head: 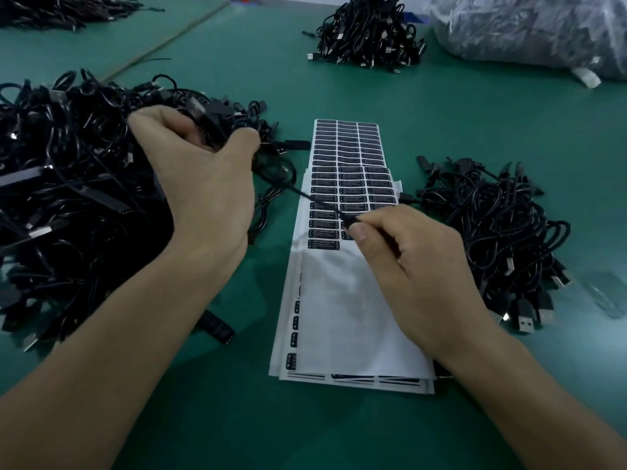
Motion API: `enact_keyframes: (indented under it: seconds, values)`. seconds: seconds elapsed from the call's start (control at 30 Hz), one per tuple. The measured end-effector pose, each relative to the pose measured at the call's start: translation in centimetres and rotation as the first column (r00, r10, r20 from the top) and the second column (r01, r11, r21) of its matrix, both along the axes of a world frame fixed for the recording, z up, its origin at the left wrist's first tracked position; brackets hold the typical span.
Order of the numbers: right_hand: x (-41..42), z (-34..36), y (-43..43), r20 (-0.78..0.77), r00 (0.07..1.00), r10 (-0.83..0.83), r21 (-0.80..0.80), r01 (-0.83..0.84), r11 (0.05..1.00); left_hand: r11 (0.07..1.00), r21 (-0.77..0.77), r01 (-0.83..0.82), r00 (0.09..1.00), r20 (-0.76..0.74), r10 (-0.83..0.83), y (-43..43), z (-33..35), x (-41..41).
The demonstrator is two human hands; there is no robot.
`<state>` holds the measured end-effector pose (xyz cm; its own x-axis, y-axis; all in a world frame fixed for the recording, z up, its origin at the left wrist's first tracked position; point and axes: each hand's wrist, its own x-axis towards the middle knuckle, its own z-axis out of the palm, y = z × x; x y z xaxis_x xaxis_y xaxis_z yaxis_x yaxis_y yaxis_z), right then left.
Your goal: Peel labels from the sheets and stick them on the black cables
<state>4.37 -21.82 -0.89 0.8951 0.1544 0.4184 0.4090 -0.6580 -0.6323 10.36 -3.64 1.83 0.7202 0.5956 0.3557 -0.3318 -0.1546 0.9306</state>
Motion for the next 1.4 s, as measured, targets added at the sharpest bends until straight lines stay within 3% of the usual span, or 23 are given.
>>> enact_keyframes:
  seconds: [0.07,0.13,0.2,0.27,0.3,0.33,0.47,0.57,0.7,0.9,1.07,1.2,1.3,1.4]
  values:
    - [0.0,-0.1,-0.2,0.012,1.0,-0.014,-0.003,0.014,1.0,0.964,0.255,-0.077,0.995,0.079,0.059,0.0,0.4,-0.3]
    - [0.0,-0.1,-0.2,0.022,1.0,-0.008,0.007,0.008,1.0,0.86,0.51,0.021,0.978,0.167,-0.122,-0.5,0.3,-0.9]
    - [0.2,-0.2,-0.2,0.02,1.0,-0.012,0.014,0.012,1.0,0.614,0.76,0.212,0.931,0.034,-0.363,-1.4,-0.3,-1.7]
    - [0.3,-0.3,-0.3,0.027,0.999,-0.027,0.03,0.026,0.999,0.254,0.901,0.352,0.886,-0.232,-0.402,-2.2,-1.1,-2.3]
    - [0.3,-0.3,-0.3,0.036,0.999,-0.034,0.036,0.033,0.999,0.157,0.896,0.416,0.858,-0.329,-0.395,-2.4,-1.2,-2.5]
    - [0.3,-0.3,-0.4,0.041,0.998,-0.045,0.035,0.043,0.998,0.124,0.879,0.461,0.832,-0.379,-0.406,-2.3,-1.2,-2.5]
    - [0.2,-0.2,-0.3,-0.004,0.989,-0.146,-0.017,0.146,0.989,0.179,0.822,0.541,0.777,-0.408,-0.479,-1.7,-2.1,-1.9]
    - [0.0,-0.1,-0.4,-0.138,0.958,-0.251,-0.167,0.227,0.96,0.246,0.781,0.574,0.763,-0.401,-0.507,-1.5,-2.3,-1.6]
    - [-0.5,0.2,-0.3,-0.256,0.929,-0.267,-0.386,0.155,0.909,0.396,0.7,0.594,0.774,-0.363,-0.52,-1.5,-2.3,-1.6]
    - [-0.5,0.4,-0.4,-0.323,0.898,-0.299,-0.437,0.139,0.889,0.526,0.544,0.654,0.751,-0.386,-0.535,-1.6,-2.5,-1.3]
    - [-0.3,-0.1,-0.7,-0.26,0.942,-0.214,-0.264,0.143,0.954,0.491,0.573,0.656,0.749,-0.409,-0.522,-1.4,-2.6,-1.1]
    - [0.0,-0.1,-0.9,-0.175,0.971,-0.163,0.044,0.173,0.984,0.469,0.548,0.692,0.714,-0.429,-0.553,-1.2,-2.4,-1.1]
    - [0.0,0.6,-1.4,-0.216,0.971,-0.106,0.253,0.161,0.954,0.447,0.525,0.724,0.68,-0.44,-0.586,-0.9,-2.3,-1.1]
    - [0.0,1.1,-1.6,-0.296,0.955,-0.024,0.333,0.127,0.934,0.451,0.499,0.74,0.666,-0.445,-0.599,-0.8,-2.0,-1.2]
